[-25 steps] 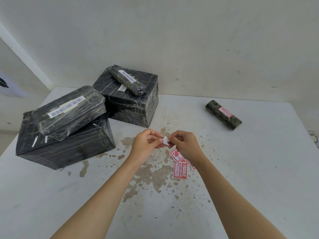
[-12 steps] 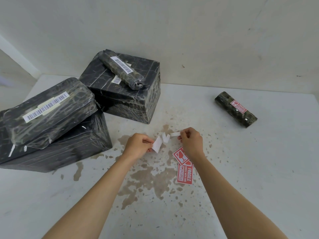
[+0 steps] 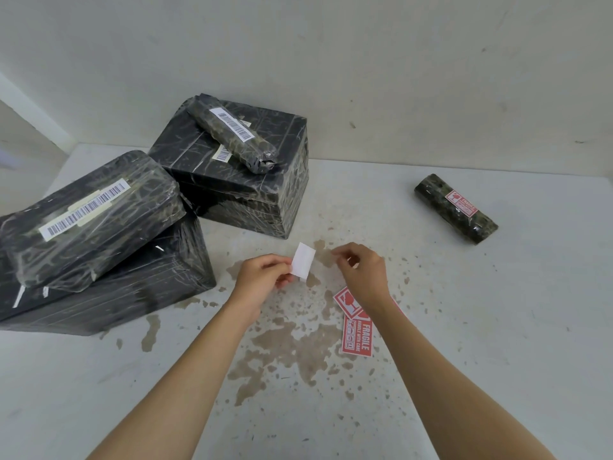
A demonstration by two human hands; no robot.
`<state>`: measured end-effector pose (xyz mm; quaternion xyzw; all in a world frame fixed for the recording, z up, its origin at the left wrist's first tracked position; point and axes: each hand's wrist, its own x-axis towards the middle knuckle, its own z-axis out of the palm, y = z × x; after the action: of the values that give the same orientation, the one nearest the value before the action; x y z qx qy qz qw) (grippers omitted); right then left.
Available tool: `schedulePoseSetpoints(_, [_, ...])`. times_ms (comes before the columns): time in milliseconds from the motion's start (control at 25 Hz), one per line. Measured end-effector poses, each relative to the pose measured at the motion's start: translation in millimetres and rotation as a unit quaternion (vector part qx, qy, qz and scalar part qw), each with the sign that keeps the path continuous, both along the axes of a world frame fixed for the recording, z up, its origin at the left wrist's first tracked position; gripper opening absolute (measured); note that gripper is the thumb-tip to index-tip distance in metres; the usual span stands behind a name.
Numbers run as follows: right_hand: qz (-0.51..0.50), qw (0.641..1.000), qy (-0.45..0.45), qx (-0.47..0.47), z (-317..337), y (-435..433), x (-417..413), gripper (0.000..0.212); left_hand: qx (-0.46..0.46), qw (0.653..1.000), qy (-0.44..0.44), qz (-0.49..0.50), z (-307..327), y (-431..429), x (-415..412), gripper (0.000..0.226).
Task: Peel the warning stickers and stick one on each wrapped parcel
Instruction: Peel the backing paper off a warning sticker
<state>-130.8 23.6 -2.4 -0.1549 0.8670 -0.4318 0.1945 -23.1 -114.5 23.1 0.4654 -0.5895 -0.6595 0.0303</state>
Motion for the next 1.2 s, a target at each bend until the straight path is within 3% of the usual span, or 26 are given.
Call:
schedulePoseSetpoints(160, [-0.012,0.963,-0.203,-0.175,24,3,5,0.017,0.037,0.999,0.027,-0.009,10,5,-4,0.015])
schedulePoseSetpoints(280, [0.01,0.946,-0.225,-0.232,36,5,7,0.017,0.053,0.997,0.054,-0.014,20,10,-6,0.015])
schedulePoseSetpoints(440, [-0.063,0.929,-0.233,-0.281,41,7,8,0.016,0.101,0.99,0.093,0.016,28,23,-3,0.011])
schedulePoseSetpoints(680, [-0.048,0.943,-0.205,-0.257,41,12,13,0.013,0.036,0.993,0.101,-0.04,32,36,5,0.012])
schedulePoseSetpoints(960, [0.015,0.989,-0.063,-0.132,41,13,22,0.004,0.006,0.992,0.126,-0.017,38,37,7,0.013])
schedulePoseSetpoints(1200, [0.049,0.98,-0.099,-0.164,51,17,21,0.01,-0.061,0.986,0.138,-0.071,34,35,8,0.015])
